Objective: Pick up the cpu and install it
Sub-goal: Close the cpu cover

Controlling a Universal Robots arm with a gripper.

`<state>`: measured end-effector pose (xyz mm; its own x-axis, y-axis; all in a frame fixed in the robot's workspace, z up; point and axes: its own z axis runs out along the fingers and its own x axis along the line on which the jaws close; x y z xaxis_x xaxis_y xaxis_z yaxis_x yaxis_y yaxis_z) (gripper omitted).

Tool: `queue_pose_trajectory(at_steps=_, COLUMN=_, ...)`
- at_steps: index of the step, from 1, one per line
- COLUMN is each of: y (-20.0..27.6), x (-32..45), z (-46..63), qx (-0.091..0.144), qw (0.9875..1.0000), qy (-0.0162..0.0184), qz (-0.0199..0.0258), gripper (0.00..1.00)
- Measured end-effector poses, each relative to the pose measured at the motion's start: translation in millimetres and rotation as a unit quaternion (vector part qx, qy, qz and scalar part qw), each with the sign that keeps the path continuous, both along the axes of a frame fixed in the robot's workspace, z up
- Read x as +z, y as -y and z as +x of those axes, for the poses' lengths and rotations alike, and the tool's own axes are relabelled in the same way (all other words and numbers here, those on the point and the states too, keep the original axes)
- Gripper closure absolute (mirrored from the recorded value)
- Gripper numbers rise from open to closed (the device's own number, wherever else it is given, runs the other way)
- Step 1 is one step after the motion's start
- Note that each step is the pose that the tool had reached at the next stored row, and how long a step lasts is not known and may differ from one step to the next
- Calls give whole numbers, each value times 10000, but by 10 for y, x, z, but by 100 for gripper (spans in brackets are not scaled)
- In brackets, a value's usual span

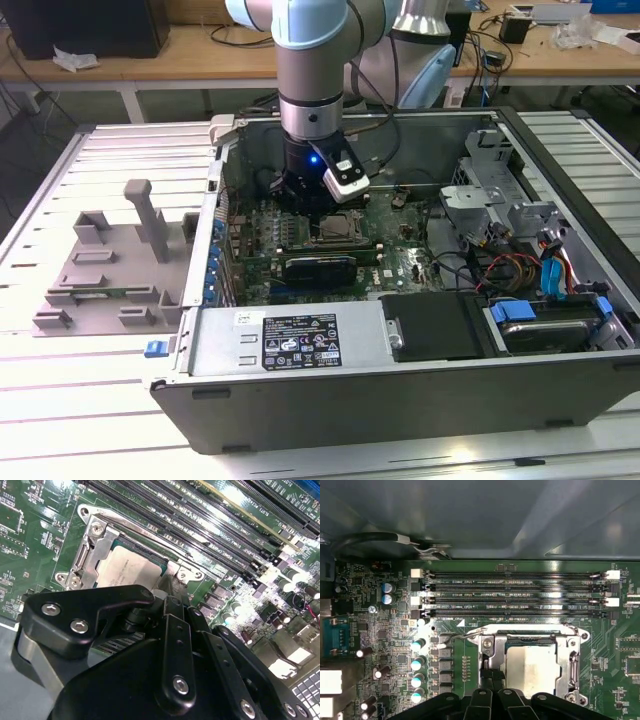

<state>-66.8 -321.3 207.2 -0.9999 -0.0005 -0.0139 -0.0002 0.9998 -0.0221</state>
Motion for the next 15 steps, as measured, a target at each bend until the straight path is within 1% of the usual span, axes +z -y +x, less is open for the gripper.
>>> queue_pose_trajectory(at_steps=1, y=0, x=60, z=0, qx=0, qw=10000, qy=1, qz=0, gripper=89)
queue_pose_trajectory(at_steps=2, y=0, x=154, z=0, qx=0, qw=10000, qy=0, qz=-1, gripper=89)
queue_pose_trajectory(at_steps=3, y=0, x=242, z=-1, qx=0, qw=10000, qy=14, qz=-9, gripper=89)
queue_pose_trajectory(at_steps=4, y=0, x=244, z=-27, qx=1, qw=9998, qy=183, qz=-27, gripper=89)
queue_pose_trajectory(at_steps=5, y=0, x=243, z=-26, qx=2, qw=9996, qy=275, qz=-70, gripper=89)
queue_pose_trajectory(at_steps=7, y=0, x=243, z=158, qx=2, qw=9996, qy=275, qz=-72, gripper=89)
queue_pose_trajectory(at_steps=8, y=0, x=246, z=271, qx=2, qw=9996, qy=272, qz=-72, gripper=89)
queue_pose_trajectory(at_steps=9, y=0, x=311, z=271, qx=1, qw=9996, qy=273, qz=-72, gripper=89)
queue_pose_trajectory(at_steps=10, y=0, x=355, z=271, qx=2, qw=9996, qy=273, qz=-73, gripper=89)
queue_pose_trajectory(at_steps=11, y=0, x=378, z=271, qx=1, qw=9996, qy=273, qz=-74, gripper=89)
queue_pose_trajectory(at_steps=15, y=0, x=389, z=271, qx=2, qw=9996, qy=273, qz=-74, gripper=89)
